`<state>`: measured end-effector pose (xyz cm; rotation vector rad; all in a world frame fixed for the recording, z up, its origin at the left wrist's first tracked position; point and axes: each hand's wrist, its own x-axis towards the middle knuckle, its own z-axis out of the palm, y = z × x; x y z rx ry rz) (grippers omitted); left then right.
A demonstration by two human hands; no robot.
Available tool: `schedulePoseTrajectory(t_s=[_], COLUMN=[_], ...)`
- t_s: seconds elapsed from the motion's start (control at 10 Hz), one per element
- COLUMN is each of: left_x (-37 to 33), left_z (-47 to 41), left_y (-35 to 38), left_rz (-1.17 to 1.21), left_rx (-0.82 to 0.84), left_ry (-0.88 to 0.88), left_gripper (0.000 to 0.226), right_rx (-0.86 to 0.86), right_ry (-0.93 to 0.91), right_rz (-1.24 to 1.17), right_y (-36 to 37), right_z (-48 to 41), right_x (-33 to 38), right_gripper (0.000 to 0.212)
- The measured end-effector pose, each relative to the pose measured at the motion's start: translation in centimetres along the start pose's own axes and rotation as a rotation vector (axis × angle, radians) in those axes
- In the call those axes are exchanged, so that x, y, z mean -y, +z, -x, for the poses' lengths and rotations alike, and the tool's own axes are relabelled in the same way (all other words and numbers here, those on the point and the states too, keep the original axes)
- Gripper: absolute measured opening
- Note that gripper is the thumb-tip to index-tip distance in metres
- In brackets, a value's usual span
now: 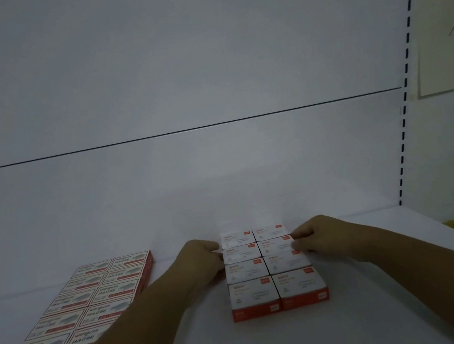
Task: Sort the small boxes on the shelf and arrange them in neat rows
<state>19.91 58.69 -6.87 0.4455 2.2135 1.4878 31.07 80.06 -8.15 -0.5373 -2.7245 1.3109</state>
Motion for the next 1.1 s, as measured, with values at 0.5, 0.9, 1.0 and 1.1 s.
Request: schedulePoseTrajectory(t_s=[0.5,0.9,1.0,1.1], left_x=[0.5,1.8,1.9,1.2], left_z=[0.6,2.5,3.2,4.3], left_y=[0.0,1.7,1.4,0.1], left_rz=[0.0,0.115,-0.03,-0.327], left_rx=[0.034,0.03,-0.04,-0.082], left_ry=[0.057,0.151,0.215,0.32], left_gripper=[0.017,0.01,0.032,0.043], right_rx=[-0.003,-0.005,-0.009,-0.102], right_ry=[-0.034,-0.082,-0.076,-0.091], right_rz=[-0.009,0.008,0.033,0.108], right_y=[0.8,1.2,1.0,1.4], right_z=[1.1,0.4,0.3,1.5], right_x=[0.2,-0.5,-0.6,0.0], right_gripper=[0.029,0.025,0.025,0.027])
